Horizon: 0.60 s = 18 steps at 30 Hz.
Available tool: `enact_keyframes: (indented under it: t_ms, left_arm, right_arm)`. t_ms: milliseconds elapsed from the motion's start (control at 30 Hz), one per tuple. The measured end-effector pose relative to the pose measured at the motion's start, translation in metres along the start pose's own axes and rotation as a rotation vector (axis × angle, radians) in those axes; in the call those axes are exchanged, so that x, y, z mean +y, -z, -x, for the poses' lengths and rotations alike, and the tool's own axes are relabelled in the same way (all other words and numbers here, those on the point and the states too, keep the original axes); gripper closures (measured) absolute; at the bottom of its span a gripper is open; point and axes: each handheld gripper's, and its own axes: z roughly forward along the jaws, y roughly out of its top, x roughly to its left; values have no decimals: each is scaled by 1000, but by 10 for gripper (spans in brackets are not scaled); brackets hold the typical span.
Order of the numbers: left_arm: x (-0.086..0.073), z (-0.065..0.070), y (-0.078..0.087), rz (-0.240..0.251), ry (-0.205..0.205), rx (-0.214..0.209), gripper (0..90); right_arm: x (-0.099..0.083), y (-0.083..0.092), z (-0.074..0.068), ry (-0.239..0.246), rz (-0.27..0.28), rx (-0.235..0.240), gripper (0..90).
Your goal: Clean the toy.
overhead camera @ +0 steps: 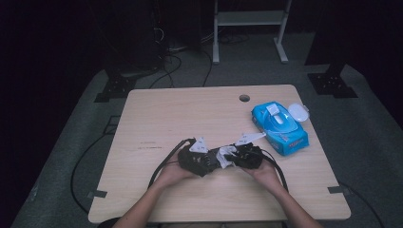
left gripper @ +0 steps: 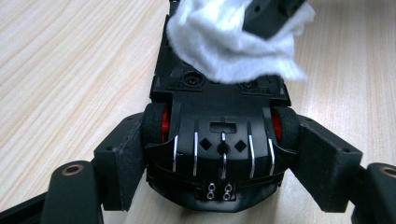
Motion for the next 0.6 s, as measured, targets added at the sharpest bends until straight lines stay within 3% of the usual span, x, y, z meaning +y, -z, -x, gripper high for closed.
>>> enact_keyframes:
  t_ms: [133, 233, 433, 600]
  left_arm:
    - [-1, -2, 2, 3, 2, 5, 245]
    - [0, -2, 1, 2, -1, 7, 245]
    - [1, -2, 0, 5, 2, -1, 246]
    - [0, -6, 1, 5, 7, -7, 246]
  right_arm:
    - [-10, 9, 15, -36, -12, -49, 828]
    - [-13, 13, 20, -52, -7, -59, 829]
    - [-10, 8, 10, -34, 1, -13, 828]
    - [-8, 8, 14, -30, -10, -20, 828]
